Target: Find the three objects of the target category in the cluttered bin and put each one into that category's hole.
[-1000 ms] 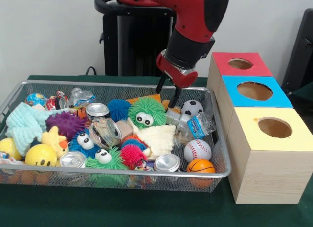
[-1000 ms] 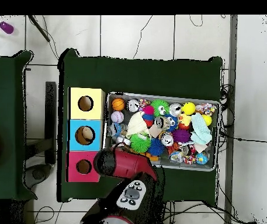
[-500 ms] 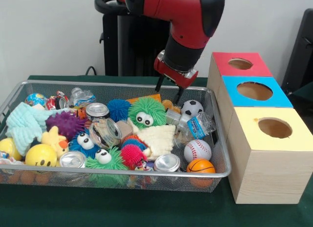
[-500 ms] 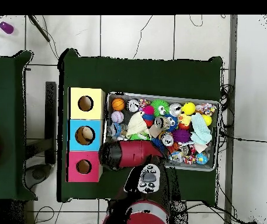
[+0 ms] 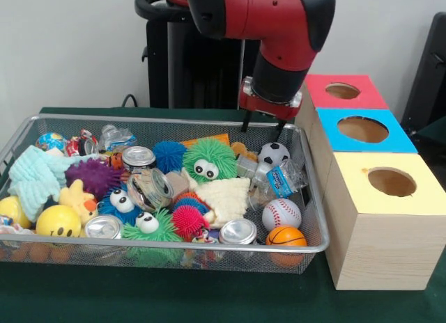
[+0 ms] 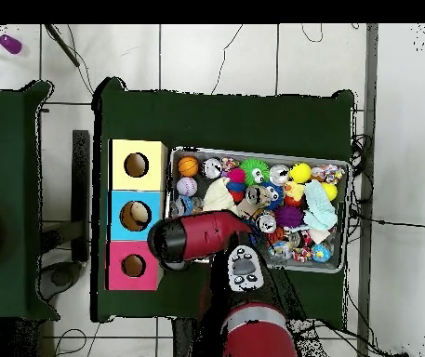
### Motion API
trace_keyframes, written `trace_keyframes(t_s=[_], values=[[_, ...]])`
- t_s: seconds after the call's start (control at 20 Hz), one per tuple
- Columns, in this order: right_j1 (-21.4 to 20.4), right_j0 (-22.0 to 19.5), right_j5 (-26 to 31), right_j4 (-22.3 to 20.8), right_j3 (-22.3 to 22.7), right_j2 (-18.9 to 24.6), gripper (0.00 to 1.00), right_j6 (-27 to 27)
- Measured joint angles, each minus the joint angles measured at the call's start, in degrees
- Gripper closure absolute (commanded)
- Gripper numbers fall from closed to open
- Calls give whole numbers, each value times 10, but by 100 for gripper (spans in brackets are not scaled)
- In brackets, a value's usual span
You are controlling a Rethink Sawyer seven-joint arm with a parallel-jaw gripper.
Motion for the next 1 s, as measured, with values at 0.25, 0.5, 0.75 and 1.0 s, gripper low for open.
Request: trace_keyframes(t_s=[0.25,0.5,0.75,1.0], values=[[-22,-10,34,-13,1,61,0,-33],[-41,-26,66,-24,1,94,0,-39],[-50,-53,75,-39,1,125,0,-39],[-55,-83,47,-63,8,158,0,-39]])
